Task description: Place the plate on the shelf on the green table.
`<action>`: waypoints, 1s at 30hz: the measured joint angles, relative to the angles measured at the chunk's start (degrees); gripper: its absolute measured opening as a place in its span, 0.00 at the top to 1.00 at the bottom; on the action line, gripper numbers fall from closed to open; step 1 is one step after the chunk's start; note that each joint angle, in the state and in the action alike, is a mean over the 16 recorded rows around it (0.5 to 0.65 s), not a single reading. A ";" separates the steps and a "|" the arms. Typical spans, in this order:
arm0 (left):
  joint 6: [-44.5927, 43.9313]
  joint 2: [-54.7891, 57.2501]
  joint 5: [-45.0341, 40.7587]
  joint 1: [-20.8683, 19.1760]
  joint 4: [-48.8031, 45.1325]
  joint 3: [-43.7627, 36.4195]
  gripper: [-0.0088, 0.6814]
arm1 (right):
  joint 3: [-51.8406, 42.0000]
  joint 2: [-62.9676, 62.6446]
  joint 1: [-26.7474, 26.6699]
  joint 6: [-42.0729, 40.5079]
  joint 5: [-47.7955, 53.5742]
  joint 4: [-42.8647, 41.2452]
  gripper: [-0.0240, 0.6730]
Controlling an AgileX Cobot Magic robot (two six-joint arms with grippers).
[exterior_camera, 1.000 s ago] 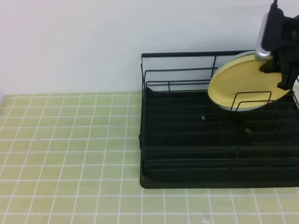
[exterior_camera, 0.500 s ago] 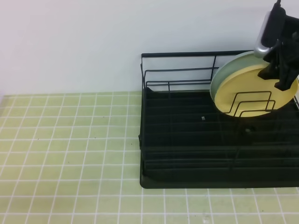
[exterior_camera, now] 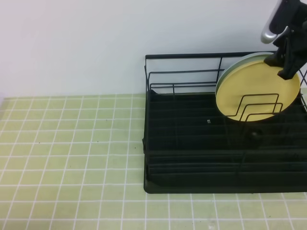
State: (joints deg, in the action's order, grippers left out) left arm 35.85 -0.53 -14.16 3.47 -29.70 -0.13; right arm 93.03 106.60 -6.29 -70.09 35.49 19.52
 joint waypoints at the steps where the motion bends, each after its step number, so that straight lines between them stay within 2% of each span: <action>1: -0.03 0.00 -0.70 0.00 0.04 0.00 0.99 | 0.00 -0.02 0.00 0.25 -0.52 0.08 0.37; 11: -1.31 0.00 -7.36 0.00 0.40 0.00 0.99 | 0.00 -2.15 0.00 0.96 -3.59 1.39 0.34; 16: -2.08 0.00 -8.00 0.00 0.41 0.00 0.99 | 0.00 -5.32 0.00 1.14 -3.96 2.68 0.38; 19: -2.41 0.00 -8.00 0.00 0.49 0.00 0.99 | 0.00 -8.13 0.00 1.30 -3.83 3.88 0.46; 24: -4.64 0.00 -7.95 0.00 2.32 0.01 0.99 | 0.00 -13.85 0.00 2.26 -3.44 6.88 0.65; 30: -12.29 0.00 -7.46 -0.02 8.36 0.05 0.99 | 0.00 -22.43 0.00 6.15 -2.81 15.77 0.87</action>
State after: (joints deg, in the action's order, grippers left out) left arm 23.55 -0.53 -21.62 3.45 -21.35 -0.08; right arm 93.03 84.17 -6.29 -63.94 32.68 35.29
